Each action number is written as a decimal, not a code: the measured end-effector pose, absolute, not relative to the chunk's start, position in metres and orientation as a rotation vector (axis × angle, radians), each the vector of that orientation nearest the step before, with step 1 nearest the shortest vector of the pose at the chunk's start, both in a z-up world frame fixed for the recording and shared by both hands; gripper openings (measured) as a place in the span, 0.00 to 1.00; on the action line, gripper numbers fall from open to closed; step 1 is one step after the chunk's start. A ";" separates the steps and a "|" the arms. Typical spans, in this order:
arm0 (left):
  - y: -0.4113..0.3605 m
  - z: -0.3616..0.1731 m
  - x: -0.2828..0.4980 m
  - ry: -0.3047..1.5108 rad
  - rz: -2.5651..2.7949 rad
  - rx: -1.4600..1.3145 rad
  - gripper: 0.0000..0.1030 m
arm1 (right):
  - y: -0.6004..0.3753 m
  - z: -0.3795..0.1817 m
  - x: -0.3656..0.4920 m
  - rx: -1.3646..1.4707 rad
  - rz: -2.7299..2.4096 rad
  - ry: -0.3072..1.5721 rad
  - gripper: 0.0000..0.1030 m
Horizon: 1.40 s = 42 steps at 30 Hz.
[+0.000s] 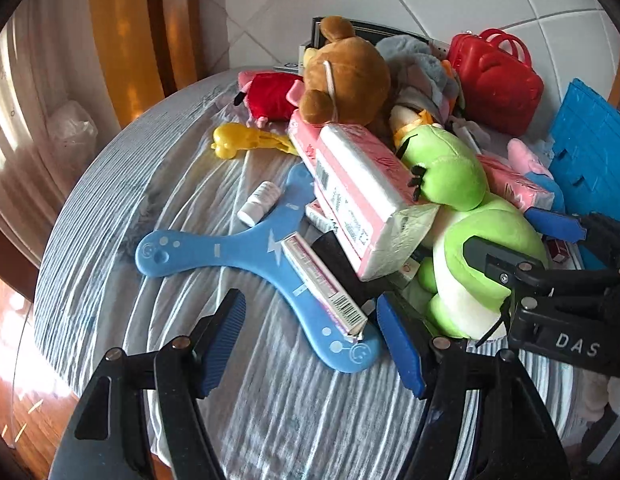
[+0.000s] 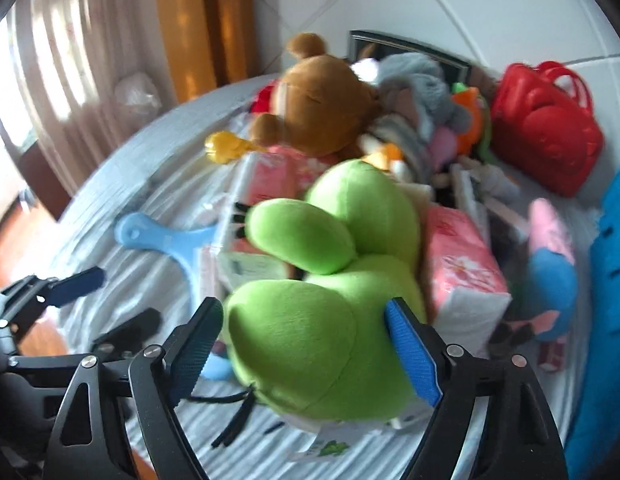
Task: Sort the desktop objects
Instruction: 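Grasp the green frog plush with both tools together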
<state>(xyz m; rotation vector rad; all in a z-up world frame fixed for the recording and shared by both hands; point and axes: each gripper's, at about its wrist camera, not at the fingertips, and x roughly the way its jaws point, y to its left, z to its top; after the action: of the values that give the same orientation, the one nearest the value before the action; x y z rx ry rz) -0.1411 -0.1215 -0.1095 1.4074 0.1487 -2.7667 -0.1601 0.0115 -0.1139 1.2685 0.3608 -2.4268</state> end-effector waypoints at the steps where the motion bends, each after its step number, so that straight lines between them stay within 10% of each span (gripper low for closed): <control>1: -0.116 -0.108 -0.142 0.147 -2.793 1.412 0.66 | 0.025 -0.116 -0.164 1.302 -2.434 0.325 0.78; 16: -0.021 -0.083 -0.171 -0.103 -2.992 1.467 0.66 | 0.194 -0.097 -0.191 1.391 -2.689 -0.037 0.78; 28: 0.016 -0.106 -0.263 -0.636 -3.172 1.694 0.66 | 0.197 -0.095 -0.181 1.465 -2.956 -0.194 0.81; 32: 0.029 -0.132 -0.285 -0.827 -3.173 1.819 0.66 | 0.188 -0.089 -0.154 1.473 -3.058 -0.391 1.00; 42: 0.018 -0.146 -0.293 -0.913 -3.254 1.953 0.66 | 0.151 -0.116 -0.122 1.566 -3.009 -0.760 1.00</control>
<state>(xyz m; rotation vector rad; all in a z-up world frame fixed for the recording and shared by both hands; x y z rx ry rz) -0.2933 0.0181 -0.1455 1.9530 -0.9128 -3.2537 -0.1219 0.1509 -0.1161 1.5662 -0.7599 -3.0094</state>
